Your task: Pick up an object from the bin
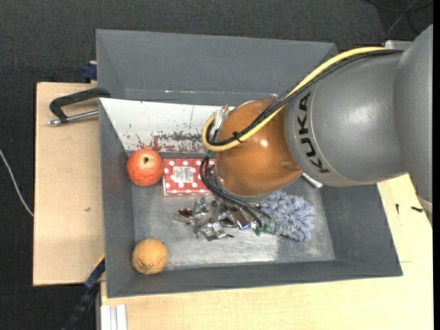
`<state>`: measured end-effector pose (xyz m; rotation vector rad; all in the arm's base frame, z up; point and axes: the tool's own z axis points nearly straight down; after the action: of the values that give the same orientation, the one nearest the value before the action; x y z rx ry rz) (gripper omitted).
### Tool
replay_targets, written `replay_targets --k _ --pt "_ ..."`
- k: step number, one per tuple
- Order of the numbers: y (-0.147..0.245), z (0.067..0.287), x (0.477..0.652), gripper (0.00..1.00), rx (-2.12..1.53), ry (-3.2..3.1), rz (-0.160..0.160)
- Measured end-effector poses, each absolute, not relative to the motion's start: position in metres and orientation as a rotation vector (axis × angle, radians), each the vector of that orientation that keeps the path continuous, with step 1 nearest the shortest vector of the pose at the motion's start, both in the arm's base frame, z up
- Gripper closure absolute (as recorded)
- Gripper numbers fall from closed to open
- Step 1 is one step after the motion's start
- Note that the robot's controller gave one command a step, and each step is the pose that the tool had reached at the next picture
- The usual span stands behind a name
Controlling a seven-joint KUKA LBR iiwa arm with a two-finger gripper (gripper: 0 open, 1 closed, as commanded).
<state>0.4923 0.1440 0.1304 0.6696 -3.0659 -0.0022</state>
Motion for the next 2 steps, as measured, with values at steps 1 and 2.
replay_targets --k 1,2 --pt "0.1528 0.1251 0.5251 0.0 0.356 -3.125 -0.004" --pt "0.1526 0.1269 0.5249 1.0 0.356 -3.125 -0.004"
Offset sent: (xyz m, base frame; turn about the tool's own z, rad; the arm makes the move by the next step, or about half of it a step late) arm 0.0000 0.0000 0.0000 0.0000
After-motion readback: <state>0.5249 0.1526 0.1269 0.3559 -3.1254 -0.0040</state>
